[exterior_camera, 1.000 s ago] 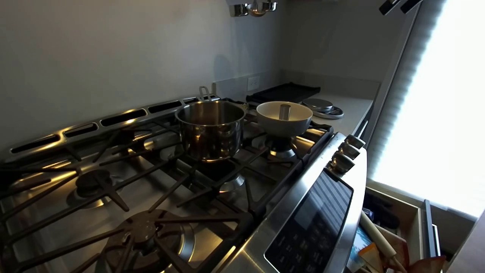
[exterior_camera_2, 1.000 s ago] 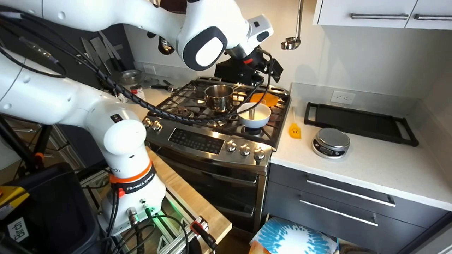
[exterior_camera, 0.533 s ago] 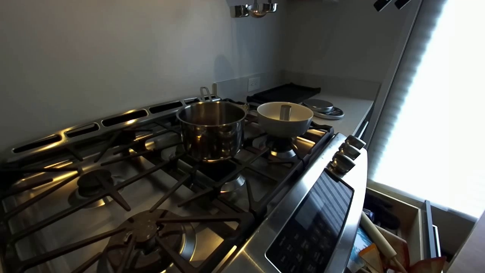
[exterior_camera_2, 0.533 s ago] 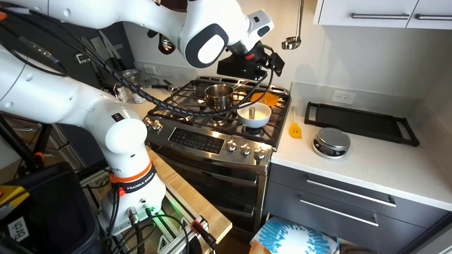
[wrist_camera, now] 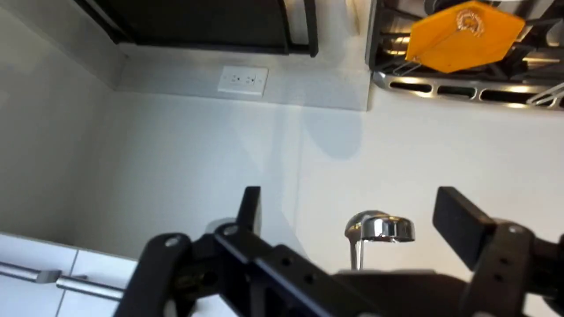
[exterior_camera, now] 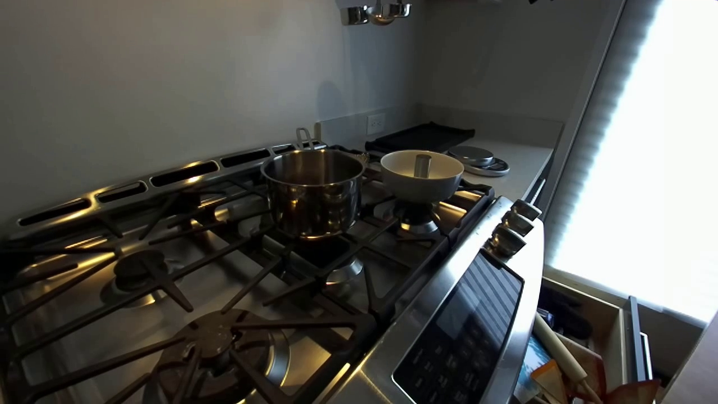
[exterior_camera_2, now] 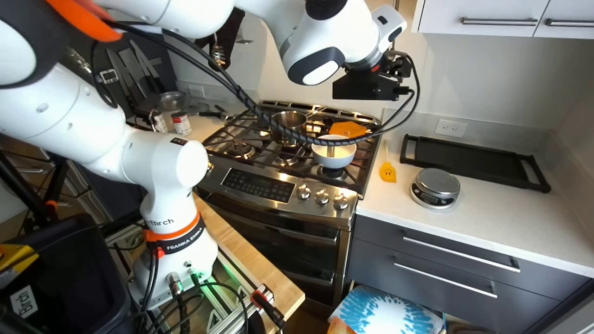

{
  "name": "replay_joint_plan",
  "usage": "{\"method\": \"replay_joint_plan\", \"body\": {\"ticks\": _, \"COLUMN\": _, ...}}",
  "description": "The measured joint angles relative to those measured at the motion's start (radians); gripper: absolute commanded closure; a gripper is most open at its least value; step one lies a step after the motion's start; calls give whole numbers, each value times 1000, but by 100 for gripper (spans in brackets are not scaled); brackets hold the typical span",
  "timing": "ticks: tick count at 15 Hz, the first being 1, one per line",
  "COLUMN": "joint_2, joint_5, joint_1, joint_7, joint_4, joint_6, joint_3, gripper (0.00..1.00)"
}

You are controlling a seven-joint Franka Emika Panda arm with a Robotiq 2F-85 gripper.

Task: Unhang one silver ladle and put it in the silver pot

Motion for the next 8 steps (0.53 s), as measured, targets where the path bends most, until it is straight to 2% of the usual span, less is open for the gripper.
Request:
{"method": "replay_joint_plan", "body": {"ticks": 3, "joint_2": 0, "joint_5": 79, "joint_1": 214, "joint_7": -126, "joint_4": 128, "joint_6": 2, "joint_3": -188, "gripper": 0}}
{"method": "replay_joint_plan", "body": {"ticks": 4, "joint_2": 0, "joint_5": 68, "joint_1": 250, "joint_7": -125, "joint_4": 146, "joint_6": 2, "joint_3": -221, "gripper": 0}}
{"method": "replay_joint_plan", "body": {"ticks": 8, "joint_2": -1, "joint_5": 47, "joint_1": 232, "joint_7": -100, "joint_4": 140, "joint_6": 2, "joint_3": -200, "gripper": 0}}
